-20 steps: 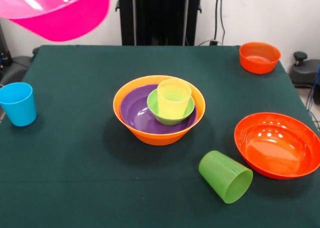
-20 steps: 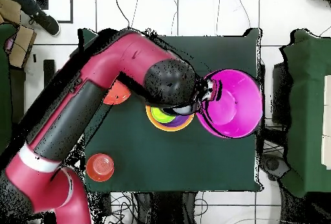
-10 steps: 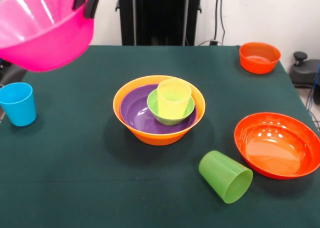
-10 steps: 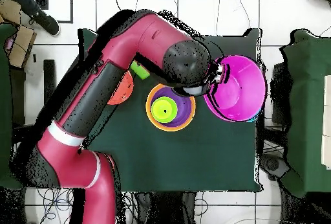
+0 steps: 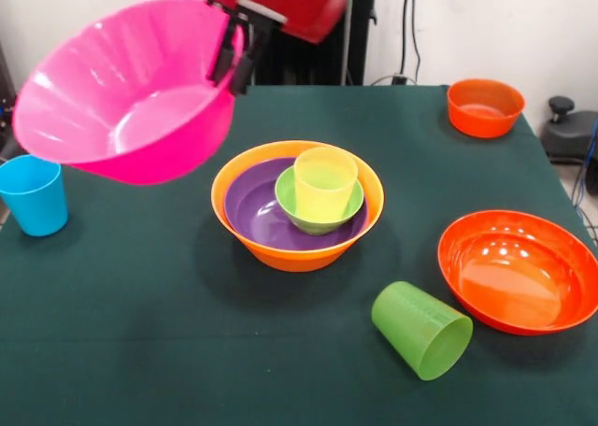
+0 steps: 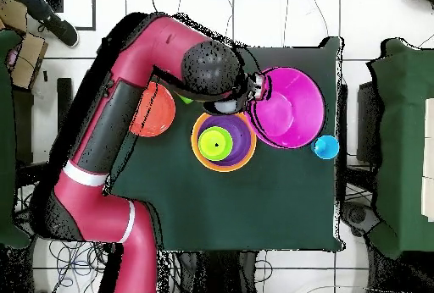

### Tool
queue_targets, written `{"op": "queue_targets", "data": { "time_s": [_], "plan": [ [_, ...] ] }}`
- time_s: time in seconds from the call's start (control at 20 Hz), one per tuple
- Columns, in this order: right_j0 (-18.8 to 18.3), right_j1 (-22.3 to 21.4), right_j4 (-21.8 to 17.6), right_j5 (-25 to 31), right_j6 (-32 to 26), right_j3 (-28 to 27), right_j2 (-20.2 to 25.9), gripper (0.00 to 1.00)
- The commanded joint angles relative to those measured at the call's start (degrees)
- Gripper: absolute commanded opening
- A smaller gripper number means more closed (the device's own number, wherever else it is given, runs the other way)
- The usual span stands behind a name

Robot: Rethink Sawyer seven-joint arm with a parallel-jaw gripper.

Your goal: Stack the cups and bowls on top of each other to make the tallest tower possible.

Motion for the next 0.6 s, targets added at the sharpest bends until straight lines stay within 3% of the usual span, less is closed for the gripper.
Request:
{"op": "queue_targets", "data": {
  "time_s": [0.05,0.6],
  "plan": [
    [-1.9,0.7,5.8,-6.2,22.0,-6.5,-8.5,0.00],
    [-2.5,1.0,6.5,-8.8,23.0,-5.3,-10.9,0.00]
  ]
}}
